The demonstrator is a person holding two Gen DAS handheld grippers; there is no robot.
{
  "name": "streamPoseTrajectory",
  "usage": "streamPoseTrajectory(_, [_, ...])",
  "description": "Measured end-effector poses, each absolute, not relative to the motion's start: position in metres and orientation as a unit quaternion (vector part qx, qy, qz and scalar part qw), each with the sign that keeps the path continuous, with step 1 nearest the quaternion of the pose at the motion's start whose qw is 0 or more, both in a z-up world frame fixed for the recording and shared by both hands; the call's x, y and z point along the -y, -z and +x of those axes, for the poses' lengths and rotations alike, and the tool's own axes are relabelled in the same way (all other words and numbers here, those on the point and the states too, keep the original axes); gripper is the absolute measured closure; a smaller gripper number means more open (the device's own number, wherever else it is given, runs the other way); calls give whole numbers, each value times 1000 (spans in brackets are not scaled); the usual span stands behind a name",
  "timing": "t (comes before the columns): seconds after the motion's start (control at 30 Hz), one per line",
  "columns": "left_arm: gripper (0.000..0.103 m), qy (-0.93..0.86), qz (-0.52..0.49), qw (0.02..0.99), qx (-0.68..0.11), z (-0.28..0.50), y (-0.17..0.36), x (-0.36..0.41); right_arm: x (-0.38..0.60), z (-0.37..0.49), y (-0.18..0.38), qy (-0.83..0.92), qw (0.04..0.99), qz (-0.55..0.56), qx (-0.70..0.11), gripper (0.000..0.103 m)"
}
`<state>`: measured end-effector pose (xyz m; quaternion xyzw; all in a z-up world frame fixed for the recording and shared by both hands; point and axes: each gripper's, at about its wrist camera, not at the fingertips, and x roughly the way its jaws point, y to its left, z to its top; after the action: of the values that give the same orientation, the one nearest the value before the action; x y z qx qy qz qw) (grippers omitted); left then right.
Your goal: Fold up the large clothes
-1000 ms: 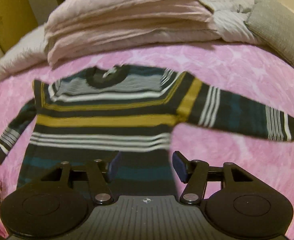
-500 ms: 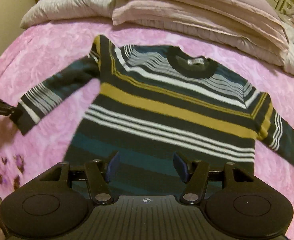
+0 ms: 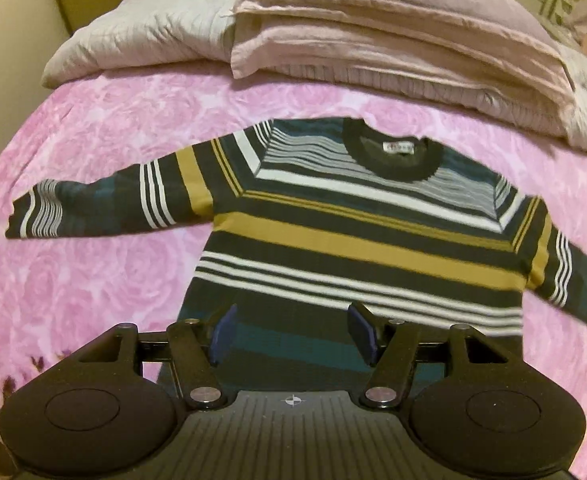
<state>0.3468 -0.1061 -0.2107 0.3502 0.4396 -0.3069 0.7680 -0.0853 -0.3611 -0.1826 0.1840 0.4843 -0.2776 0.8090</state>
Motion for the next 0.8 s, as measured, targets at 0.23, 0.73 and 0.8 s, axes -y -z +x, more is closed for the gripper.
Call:
streamPoseTrajectory(0.23, [73,379,372,725,-438,288,267,118,353,-99,182,299,795,202,-488,43])
streamPoseTrajectory(0.73, [102,428,570,638,-290,236,309,99,339,-97,192,318,769,203,-516,41])
streamPoseTrajectory(0.8, [101,430,570,628,-309,230,308,88,339,-91,186,319,776,199,-507,41])
